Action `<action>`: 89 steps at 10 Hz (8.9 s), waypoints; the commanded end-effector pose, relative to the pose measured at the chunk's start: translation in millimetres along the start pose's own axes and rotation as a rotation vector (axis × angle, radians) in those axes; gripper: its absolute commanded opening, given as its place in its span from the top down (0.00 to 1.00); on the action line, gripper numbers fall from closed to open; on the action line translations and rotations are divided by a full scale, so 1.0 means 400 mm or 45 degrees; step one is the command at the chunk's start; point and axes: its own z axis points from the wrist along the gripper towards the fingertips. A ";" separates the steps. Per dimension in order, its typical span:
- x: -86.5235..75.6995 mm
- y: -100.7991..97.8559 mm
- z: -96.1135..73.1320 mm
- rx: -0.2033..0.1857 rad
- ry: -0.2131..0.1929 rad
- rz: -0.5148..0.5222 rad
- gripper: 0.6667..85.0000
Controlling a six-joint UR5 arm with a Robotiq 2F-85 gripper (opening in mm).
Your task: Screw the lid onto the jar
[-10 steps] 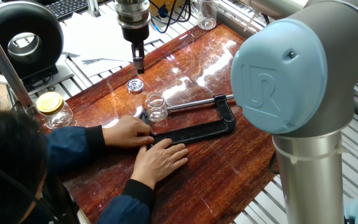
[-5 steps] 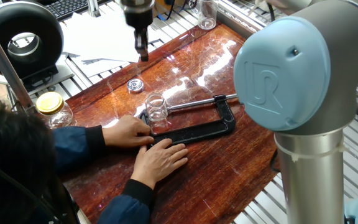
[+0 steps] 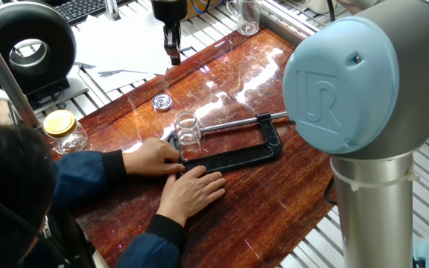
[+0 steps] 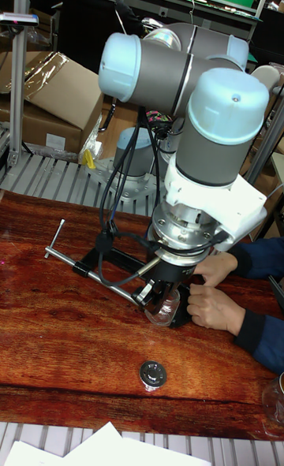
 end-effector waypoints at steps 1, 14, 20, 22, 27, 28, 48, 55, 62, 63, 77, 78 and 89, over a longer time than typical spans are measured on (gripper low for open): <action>-0.003 0.004 -0.010 -0.010 -0.015 0.011 1.00; -0.094 -0.038 0.253 0.105 -0.118 0.039 0.99; -0.035 0.018 0.226 0.024 0.005 0.007 0.99; -0.054 0.008 0.225 0.044 -0.031 -0.030 0.99; -0.167 -0.011 0.316 0.039 -0.117 -0.173 0.27; -0.179 -0.016 0.332 0.050 -0.119 -0.194 0.28; -0.131 -0.031 0.368 0.061 -0.091 -0.271 0.31; -0.114 -0.002 0.325 0.011 -0.050 -0.047 0.91; -0.014 0.060 0.145 -0.020 -0.076 0.142 0.99; 0.016 0.056 0.139 0.015 -0.039 0.165 0.99; 0.035 0.066 0.120 0.121 -0.099 0.558 0.99; 0.020 0.076 0.120 0.096 -0.124 0.546 0.99; 0.038 0.269 0.132 0.089 -0.090 0.726 0.99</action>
